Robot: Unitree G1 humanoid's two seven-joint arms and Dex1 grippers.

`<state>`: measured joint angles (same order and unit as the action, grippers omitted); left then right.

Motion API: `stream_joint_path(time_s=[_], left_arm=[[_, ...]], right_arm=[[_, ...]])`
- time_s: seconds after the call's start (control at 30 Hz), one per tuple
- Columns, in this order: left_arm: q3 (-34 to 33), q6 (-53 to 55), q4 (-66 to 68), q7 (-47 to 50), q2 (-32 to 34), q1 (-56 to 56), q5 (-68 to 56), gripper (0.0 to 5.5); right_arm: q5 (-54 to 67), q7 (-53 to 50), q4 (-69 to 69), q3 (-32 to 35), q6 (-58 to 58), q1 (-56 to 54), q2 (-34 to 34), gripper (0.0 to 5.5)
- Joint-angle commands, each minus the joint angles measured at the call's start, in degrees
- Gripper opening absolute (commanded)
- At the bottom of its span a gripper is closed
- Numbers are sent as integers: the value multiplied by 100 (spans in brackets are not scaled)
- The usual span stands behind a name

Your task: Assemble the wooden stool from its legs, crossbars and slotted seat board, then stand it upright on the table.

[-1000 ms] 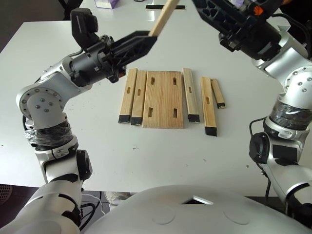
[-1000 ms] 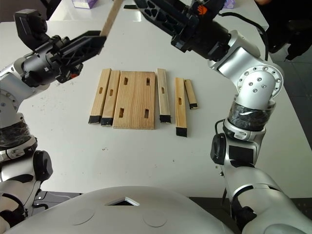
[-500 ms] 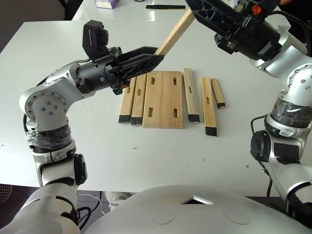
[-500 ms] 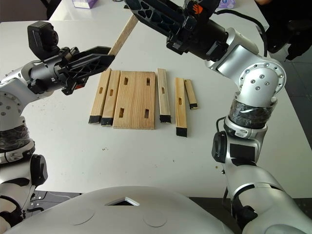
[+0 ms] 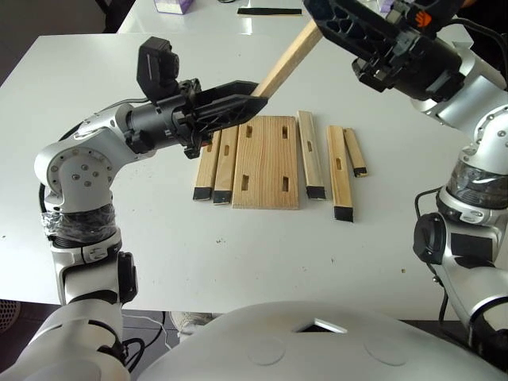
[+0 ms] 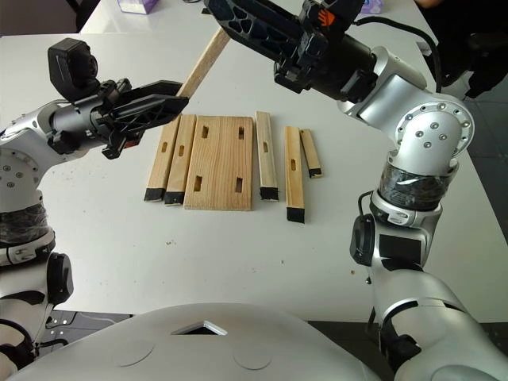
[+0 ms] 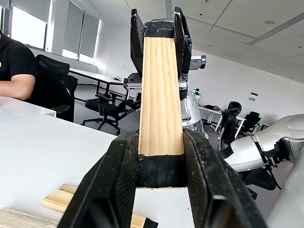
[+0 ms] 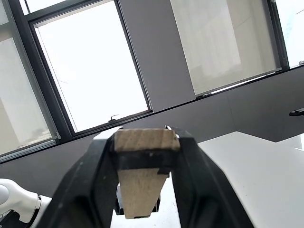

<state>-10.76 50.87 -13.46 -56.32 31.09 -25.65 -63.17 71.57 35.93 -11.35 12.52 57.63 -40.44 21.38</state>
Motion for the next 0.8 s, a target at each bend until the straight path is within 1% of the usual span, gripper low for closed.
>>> stream_joint_path(time_s=[0.03,0.07,0.1,0.23,0.3,0.37,0.43,0.5,0.57,0.63,0.73,0.8], left_arm=[[55,-117,272,368,39,124,439,203],[116,-210,282,397,53,196,598,215],[204,-323,296,446,78,265,815,239],[463,-764,417,466,228,709,1574,240],[418,-919,518,594,206,878,1818,240],[199,-1083,683,1027,65,939,2044,240],[-193,-1222,910,1953,-314,735,2174,240],[-654,-1272,1028,3331,-952,294,2138,240],[-866,-1418,883,4650,-1718,-45,2203,240],[-694,-1749,610,5595,-2414,-184,2622,240],[-272,-2235,572,6673,-3302,-356,3294,240],[75,-2649,757,7096,-3639,-418,3898,240]], right_arm=[[23,6,-252,20,-183,66,11,134],[-47,-11,-284,17,-248,93,16,133],[-117,-37,-309,15,-314,117,20,133],[-549,-191,-302,52,-713,178,11,133],[-819,-215,-289,63,-952,222,76,133],[-1411,-85,-215,-43,-1345,311,295,133],[-2518,359,53,-449,-2117,520,745,133],[-3510,925,556,-853,-2935,733,1223,133],[-3943,1490,1006,-1036,-3336,846,1571,133],[-4242,2060,1336,-1254,-3649,900,1827,133],[-4632,2863,1636,-1676,-4100,932,2050,133],[-4946,3348,1893,-1964,-4538,941,2115,133]])
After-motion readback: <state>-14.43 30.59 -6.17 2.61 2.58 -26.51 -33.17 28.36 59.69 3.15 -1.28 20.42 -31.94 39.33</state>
